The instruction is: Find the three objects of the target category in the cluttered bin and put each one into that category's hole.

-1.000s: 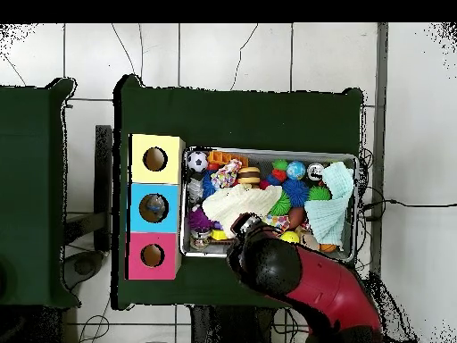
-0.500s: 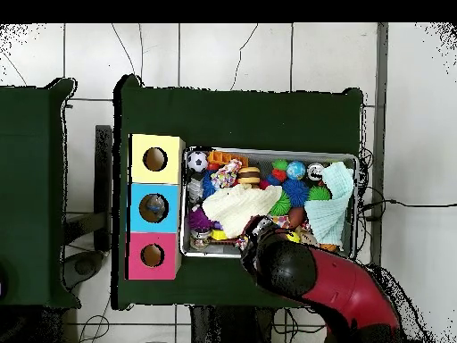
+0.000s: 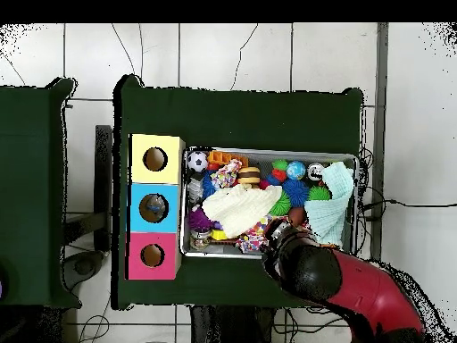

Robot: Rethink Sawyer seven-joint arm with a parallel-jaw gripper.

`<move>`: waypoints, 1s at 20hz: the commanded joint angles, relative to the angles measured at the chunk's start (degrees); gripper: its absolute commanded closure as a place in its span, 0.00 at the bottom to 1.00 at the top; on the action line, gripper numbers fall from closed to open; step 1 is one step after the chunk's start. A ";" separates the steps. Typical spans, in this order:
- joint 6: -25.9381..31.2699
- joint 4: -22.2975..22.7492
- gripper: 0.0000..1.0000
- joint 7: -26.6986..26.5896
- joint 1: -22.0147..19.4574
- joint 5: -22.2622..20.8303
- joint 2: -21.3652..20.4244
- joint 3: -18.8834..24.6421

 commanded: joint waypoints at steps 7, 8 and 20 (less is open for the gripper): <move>4.67 -4.10 0.00 -13.72 -8.03 -10.26 3.95 8.68; 4.97 -4.79 0.00 -13.94 -8.48 -11.00 4.44 8.84; 4.46 -11.39 0.00 -9.89 -9.93 -18.74 9.72 7.14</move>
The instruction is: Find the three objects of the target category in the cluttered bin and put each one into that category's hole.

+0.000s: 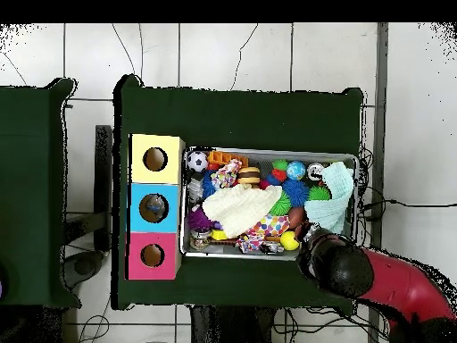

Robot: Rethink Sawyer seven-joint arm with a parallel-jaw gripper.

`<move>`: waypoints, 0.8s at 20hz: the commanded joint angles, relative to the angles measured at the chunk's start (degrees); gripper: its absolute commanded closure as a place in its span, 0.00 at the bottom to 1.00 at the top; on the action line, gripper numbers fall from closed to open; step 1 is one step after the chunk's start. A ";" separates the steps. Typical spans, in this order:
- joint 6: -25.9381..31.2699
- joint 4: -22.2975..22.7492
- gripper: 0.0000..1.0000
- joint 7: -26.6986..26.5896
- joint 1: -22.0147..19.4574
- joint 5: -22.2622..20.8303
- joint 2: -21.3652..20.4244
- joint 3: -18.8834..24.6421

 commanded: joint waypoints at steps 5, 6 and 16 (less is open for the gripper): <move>3.19 -8.46 0.00 -6.80 -0.26 -7.54 6.38 1.60; 2.79 -8.90 0.00 -6.58 -0.31 -7.97 6.87 1.53; 2.02 -14.56 0.00 -14.99 -4.23 -13.37 14.42 7.19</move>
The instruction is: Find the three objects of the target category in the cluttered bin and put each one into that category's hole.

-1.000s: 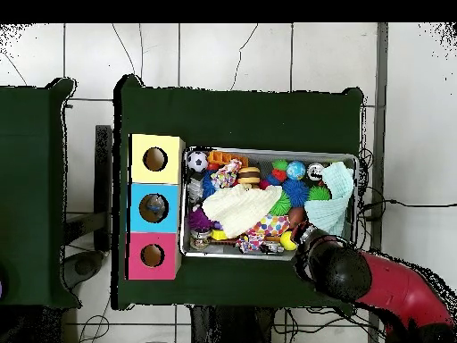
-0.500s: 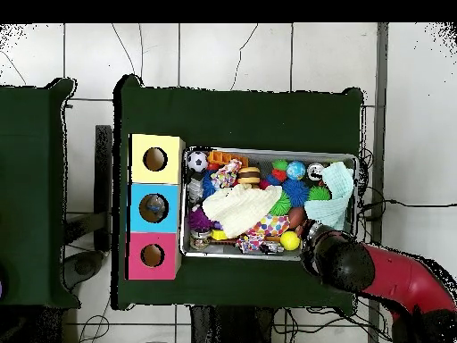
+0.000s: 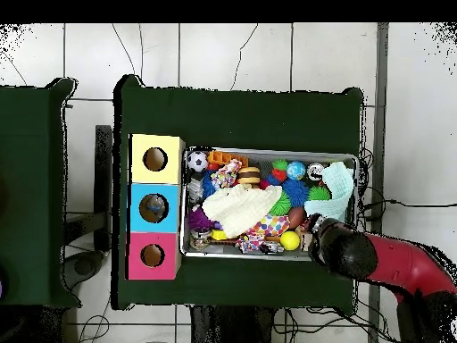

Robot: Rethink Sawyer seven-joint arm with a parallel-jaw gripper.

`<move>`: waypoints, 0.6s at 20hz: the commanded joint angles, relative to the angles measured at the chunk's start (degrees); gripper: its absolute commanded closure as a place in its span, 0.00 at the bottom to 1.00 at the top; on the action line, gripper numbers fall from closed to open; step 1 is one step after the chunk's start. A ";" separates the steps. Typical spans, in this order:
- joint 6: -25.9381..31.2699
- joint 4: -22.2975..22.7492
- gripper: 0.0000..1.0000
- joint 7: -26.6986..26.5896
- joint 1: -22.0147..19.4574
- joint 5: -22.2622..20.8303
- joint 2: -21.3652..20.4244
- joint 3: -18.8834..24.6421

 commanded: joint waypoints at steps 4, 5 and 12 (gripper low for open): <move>3.15 -8.53 0.00 -18.69 -4.86 -7.88 8.91 9.29; 3.95 -8.98 0.00 -20.24 -5.52 -8.24 9.57 10.38; 6.22 -13.01 0.00 -29.02 -9.56 -11.78 15.58 17.02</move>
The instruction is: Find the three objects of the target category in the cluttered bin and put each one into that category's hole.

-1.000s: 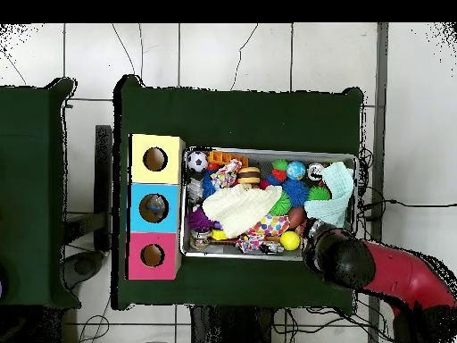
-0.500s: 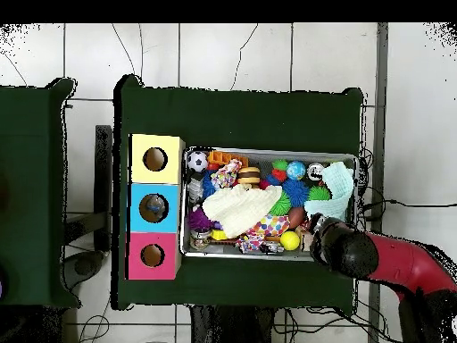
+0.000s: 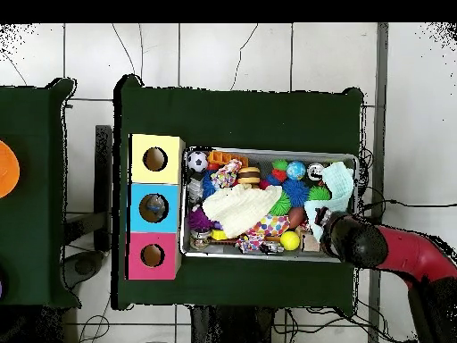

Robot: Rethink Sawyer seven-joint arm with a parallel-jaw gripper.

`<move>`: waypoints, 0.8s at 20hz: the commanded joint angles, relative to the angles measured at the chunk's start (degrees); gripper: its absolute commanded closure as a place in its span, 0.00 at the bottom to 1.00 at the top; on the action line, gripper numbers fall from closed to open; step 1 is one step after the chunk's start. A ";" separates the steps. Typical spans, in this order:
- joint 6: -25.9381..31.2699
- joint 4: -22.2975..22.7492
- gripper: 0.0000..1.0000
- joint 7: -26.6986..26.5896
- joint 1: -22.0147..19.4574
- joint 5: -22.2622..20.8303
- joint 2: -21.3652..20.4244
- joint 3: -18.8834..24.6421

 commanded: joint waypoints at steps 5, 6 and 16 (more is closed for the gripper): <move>6.67 -10.27 0.00 -28.64 -3.87 -7.04 11.38 12.86; 6.75 -10.57 0.00 -29.32 -4.03 -7.13 11.90 13.37; 8.81 -12.82 0.00 -32.91 -4.44 -6.05 15.88 15.14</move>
